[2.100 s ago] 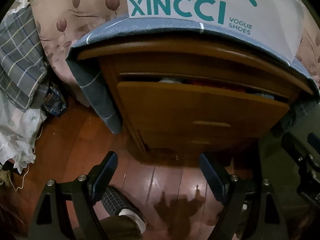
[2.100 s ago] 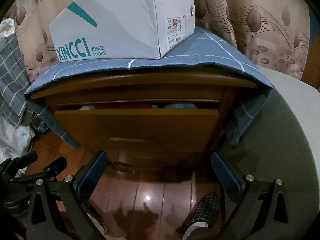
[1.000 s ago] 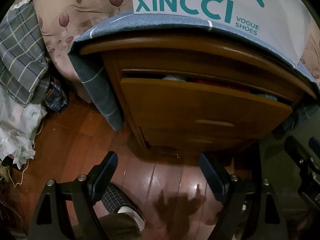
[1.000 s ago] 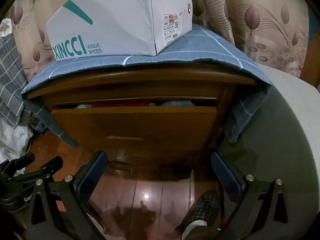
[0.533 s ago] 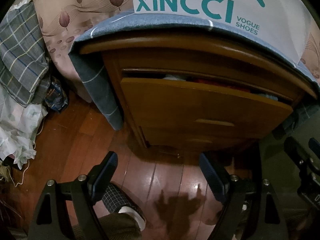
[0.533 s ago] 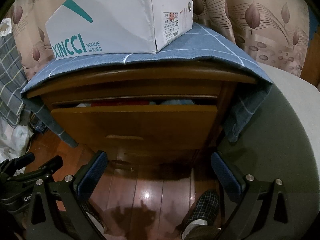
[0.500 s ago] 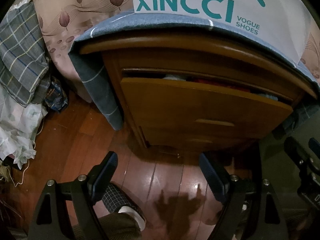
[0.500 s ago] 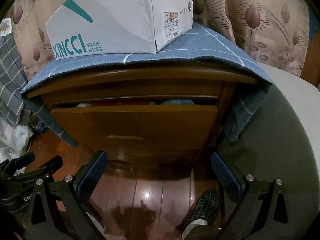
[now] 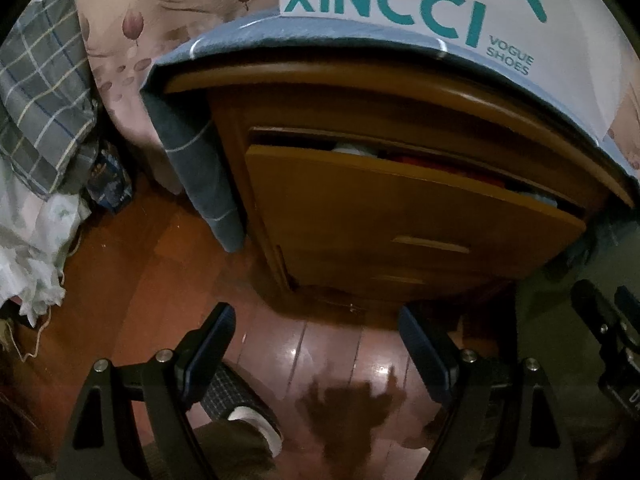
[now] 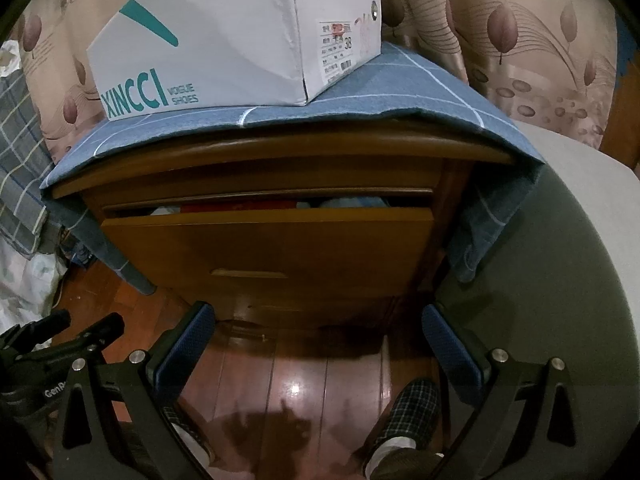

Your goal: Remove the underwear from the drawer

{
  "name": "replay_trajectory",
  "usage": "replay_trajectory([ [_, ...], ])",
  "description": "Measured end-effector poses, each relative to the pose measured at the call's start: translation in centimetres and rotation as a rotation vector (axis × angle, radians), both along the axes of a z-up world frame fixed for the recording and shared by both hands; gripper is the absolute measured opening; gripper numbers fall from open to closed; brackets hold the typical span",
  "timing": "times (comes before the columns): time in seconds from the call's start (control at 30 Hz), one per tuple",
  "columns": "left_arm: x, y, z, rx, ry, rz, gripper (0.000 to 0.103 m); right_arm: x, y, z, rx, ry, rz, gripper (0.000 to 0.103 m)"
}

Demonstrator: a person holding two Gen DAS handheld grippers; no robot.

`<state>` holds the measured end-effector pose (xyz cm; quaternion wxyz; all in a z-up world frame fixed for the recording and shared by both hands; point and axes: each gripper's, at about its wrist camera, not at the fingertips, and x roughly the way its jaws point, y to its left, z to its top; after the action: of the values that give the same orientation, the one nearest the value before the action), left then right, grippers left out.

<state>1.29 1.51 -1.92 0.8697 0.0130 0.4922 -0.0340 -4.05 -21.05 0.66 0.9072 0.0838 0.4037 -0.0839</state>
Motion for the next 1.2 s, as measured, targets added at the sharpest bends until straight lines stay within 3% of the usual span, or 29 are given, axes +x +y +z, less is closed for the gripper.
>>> replay_trajectory([
  [0.23,0.6,1.2,-0.7,-0.088,0.059,0.032,0.086,-0.1,-0.7,0.0,0.024,0.001,-0.016,0.103],
  [0.47,1.5,2.9,-1.3,-0.229,0.119,0.102,0.086,-0.1,-1.3,0.2,0.059,-0.002,-0.026,0.103],
  [0.6,1.5,2.7,-0.4,-0.173,0.058,0.123,0.086,-0.1,-1.5,0.4,0.08,-0.007,-0.033,0.103],
  [0.83,1.2,1.8,0.2,-0.164,0.06,0.093,0.086,-0.2,-2.0,0.3,0.099,-0.003,-0.057,0.103],
  [0.93,1.2,2.8,0.7,-0.246,0.037,0.127,0.086,-0.3,-2.4,0.3,0.133,-0.005,-0.06,0.103],
  [1.0,1.2,3.7,0.8,-0.346,0.025,0.179,0.086,-0.5,-2.6,0.4,0.137,-0.009,-0.059,0.103],
  [1.2,3.5,4.4,-1.5,-0.575,0.081,0.282,0.086,-0.9,-3.9,0.4,0.168,-0.014,-0.098,0.103],
])
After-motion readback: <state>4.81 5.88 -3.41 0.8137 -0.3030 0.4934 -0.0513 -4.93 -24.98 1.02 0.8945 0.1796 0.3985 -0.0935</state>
